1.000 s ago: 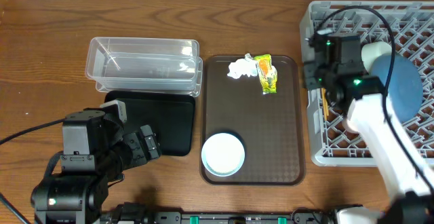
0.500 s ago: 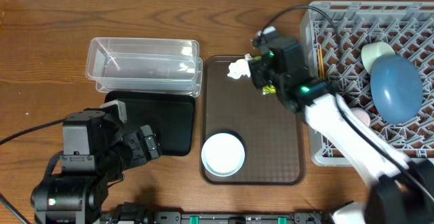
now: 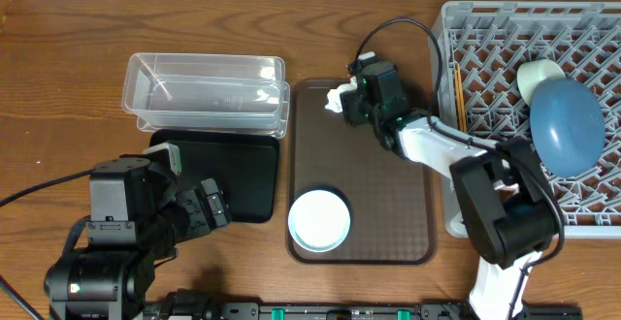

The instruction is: Sort waste into correct bins and load items into the dishwasher rack

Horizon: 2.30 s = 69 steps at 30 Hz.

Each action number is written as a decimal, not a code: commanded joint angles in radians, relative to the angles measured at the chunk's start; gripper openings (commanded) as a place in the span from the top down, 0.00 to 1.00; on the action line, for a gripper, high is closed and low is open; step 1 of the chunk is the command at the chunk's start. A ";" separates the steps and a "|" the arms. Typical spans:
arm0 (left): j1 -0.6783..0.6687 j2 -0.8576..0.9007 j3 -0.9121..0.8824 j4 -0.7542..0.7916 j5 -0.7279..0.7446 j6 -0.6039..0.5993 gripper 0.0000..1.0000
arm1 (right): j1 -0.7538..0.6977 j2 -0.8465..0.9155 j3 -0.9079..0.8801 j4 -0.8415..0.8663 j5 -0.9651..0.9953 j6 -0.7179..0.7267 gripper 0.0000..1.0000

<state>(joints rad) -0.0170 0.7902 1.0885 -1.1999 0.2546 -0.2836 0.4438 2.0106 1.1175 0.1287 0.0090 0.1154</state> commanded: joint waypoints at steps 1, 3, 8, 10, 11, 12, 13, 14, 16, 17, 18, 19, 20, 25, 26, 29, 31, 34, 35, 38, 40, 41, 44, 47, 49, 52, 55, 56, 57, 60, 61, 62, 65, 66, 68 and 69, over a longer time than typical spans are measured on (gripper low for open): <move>-0.002 0.001 0.008 0.000 -0.013 0.010 0.08 | -0.003 0.010 0.006 0.001 -0.043 0.019 0.44; -0.002 0.001 0.008 0.000 -0.013 0.010 0.08 | -0.003 -0.002 0.006 -0.003 -0.043 0.019 0.41; -0.002 0.001 0.009 0.000 -0.013 0.010 0.08 | -0.006 -0.077 0.006 -0.075 -0.043 0.015 0.34; -0.002 0.001 0.009 0.000 -0.013 0.010 0.08 | -0.006 -0.130 0.006 -0.128 -0.043 0.002 0.31; -0.002 0.001 0.009 0.000 -0.013 0.010 0.08 | -0.006 -0.162 0.006 -0.164 -0.043 -0.001 0.30; -0.002 0.001 0.009 0.000 -0.013 0.010 0.08 | -0.006 -0.184 0.006 -0.192 -0.037 0.000 0.30; -0.002 0.001 0.009 0.000 -0.013 0.010 0.08 | -0.006 -0.216 0.006 -0.232 -0.026 0.000 0.29; -0.002 0.001 0.009 0.000 -0.013 0.010 0.08 | -0.007 -0.238 0.006 -0.266 -0.016 0.000 0.29; -0.002 0.001 0.008 0.000 -0.013 0.010 0.08 | -0.007 -0.284 0.006 -0.340 -0.014 0.001 0.27; -0.002 0.001 0.008 0.000 -0.013 0.010 0.08 | -0.007 -0.301 0.006 -0.374 -0.017 0.000 0.26; -0.002 0.001 0.008 0.000 -0.013 0.010 0.08 | -0.007 -0.318 0.006 -0.414 -0.017 0.000 0.25; -0.002 0.001 0.008 0.000 -0.013 0.010 0.08 | -0.007 -0.334 0.006 -0.451 -0.017 0.000 0.24; -0.002 0.001 0.008 0.000 -0.013 0.010 0.08 | -0.007 -0.350 0.006 -0.487 -0.018 0.001 0.24; -0.002 0.001 0.008 0.004 -0.012 0.008 0.08 | -0.007 -0.438 0.006 -0.620 -0.063 0.026 0.22; -0.002 0.001 0.009 0.016 -0.012 -0.003 0.08 | -0.007 -0.454 0.006 -0.628 -0.108 0.026 0.22; -0.002 0.001 0.009 0.063 -0.011 -0.034 0.08 | -0.003 -0.491 0.006 -0.660 -0.257 0.013 0.27; -0.002 0.001 0.008 0.085 0.018 -0.071 0.08 | -0.002 -0.509 0.006 -0.706 -0.272 0.003 0.27; -0.005 0.017 0.008 0.109 0.211 0.006 0.10 | -0.022 -0.539 0.006 -0.755 -0.267 0.027 0.33; -0.015 0.030 0.008 0.100 0.272 0.042 0.10 | -0.034 -0.553 0.006 -0.761 -0.267 0.047 0.33; -0.082 0.082 0.001 0.040 0.286 0.078 0.10 | -0.092 -0.621 0.006 -0.757 -0.267 0.136 0.33; -0.145 0.117 -0.008 0.018 0.248 0.098 0.10 | -0.135 -0.689 0.006 -0.748 -0.250 0.154 0.34; -0.180 0.134 -0.011 0.015 0.223 0.101 0.10 | -0.161 -0.737 0.006 -0.747 -0.223 0.169 0.34; -0.294 0.182 -0.016 0.031 0.149 0.100 0.10 | -0.229 -0.880 0.006 -0.766 -0.119 0.172 0.31; -0.425 0.236 -0.018 0.075 0.079 0.099 0.10 | -0.306 -1.043 0.006 -0.811 0.011 0.173 0.25; -0.508 0.278 -0.018 0.109 0.010 0.072 0.10 | -0.356 -1.138 0.006 -0.841 0.076 0.173 0.23; -0.617 0.357 -0.019 0.164 -0.079 0.018 0.10 | -0.419 -1.261 0.006 -0.888 0.092 0.180 0.25; -0.699 0.455 -0.019 0.219 -0.093 0.009 0.10 | -0.452 -1.336 0.006 -0.954 0.106 0.180 0.24; -0.718 0.486 -0.019 0.231 -0.092 0.008 0.10 | -0.456 -1.347 0.005 -0.973 0.117 0.180 0.22; -0.732 0.516 -0.019 0.239 -0.092 0.007 0.10 | -0.457 -1.353 0.005 -0.989 0.126 0.180 0.19; -0.757 0.597 -0.019 0.244 -0.137 -0.056 0.11 | -0.457 -1.352 0.005 -1.015 0.137 0.179 0.01; -0.760 0.618 -0.019 0.245 -0.144 -0.066 0.11 | -0.457 -1.350 0.005 -1.013 0.137 0.180 0.01; -0.761 0.636 -0.019 0.251 -0.144 -0.071 0.11 | -0.457 -1.349 0.005 -1.012 0.137 0.180 0.01; -0.766 0.689 -0.019 0.291 -0.143 -0.081 0.12 | -0.457 -1.349 0.005 -1.012 0.137 0.180 0.01; -0.771 0.702 -0.019 0.304 -0.141 -0.082 0.13 | -0.457 -1.349 0.005 -1.012 0.137 0.180 0.01; -0.784 0.731 -0.019 0.333 -0.127 -0.097 0.16 | -0.457 -1.350 0.005 -1.012 0.137 0.180 0.01; -0.795 0.745 -0.019 0.348 -0.116 -0.110 0.17 | -0.457 -1.350 0.005 -1.013 0.137 0.180 0.01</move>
<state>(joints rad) -0.7891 1.5028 1.0737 -0.8692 0.1425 -0.3523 -0.0074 0.6609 1.1198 -0.8825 0.1314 0.2890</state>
